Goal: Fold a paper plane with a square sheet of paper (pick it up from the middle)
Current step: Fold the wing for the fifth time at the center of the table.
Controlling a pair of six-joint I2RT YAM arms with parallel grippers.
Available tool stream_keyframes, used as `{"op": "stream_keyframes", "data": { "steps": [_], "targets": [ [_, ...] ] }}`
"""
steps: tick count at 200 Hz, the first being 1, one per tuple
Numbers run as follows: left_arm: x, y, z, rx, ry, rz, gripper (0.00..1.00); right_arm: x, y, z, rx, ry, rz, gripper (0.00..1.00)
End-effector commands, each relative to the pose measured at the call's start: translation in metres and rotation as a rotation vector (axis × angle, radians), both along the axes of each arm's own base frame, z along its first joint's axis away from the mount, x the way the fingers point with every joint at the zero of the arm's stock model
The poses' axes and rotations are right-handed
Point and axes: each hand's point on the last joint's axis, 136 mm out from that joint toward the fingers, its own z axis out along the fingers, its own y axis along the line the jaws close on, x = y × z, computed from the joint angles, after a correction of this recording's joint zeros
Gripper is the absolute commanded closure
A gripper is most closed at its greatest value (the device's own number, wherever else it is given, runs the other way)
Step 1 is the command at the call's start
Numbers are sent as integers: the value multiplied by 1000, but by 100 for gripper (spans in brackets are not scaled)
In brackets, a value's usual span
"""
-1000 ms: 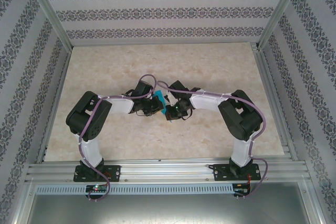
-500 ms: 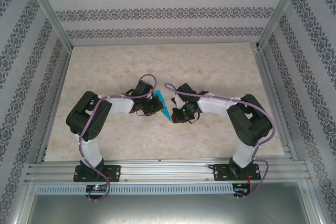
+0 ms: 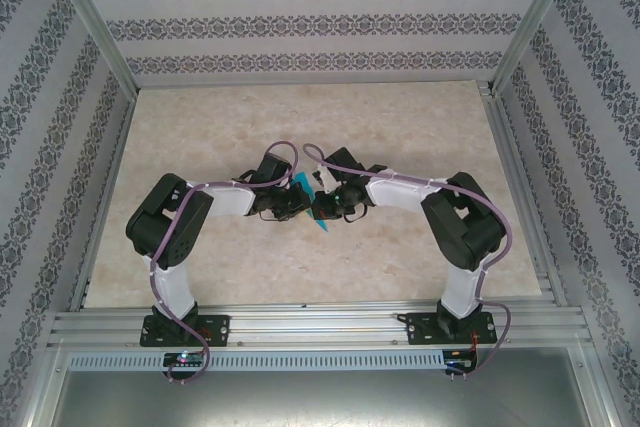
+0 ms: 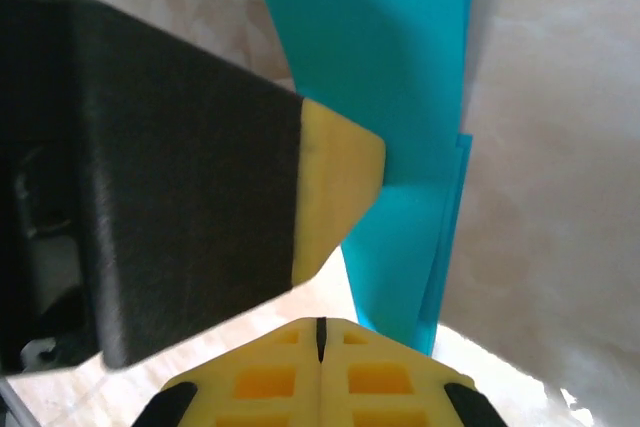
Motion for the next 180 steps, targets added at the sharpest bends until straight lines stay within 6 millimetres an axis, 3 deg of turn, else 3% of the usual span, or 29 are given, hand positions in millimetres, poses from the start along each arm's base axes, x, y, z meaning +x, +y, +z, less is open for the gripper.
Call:
{"op": "stream_keyframes", "data": {
  "steps": [1,61,119,180],
  "targets": [
    [-23,37,-53,186,135,61,89,-3,6,-7,-1,29,5,100],
    [-9,29,-31,131,57,72,89,-19,-22,-34,-99,79,-9,100],
    [14,11,36,55,-228,-61,84,-27,-32,-50,-139,112,-2,100],
    [17,14,23,106,-218,-79,84,-28,-31,-52,-141,119,4,100]
  ]
}}
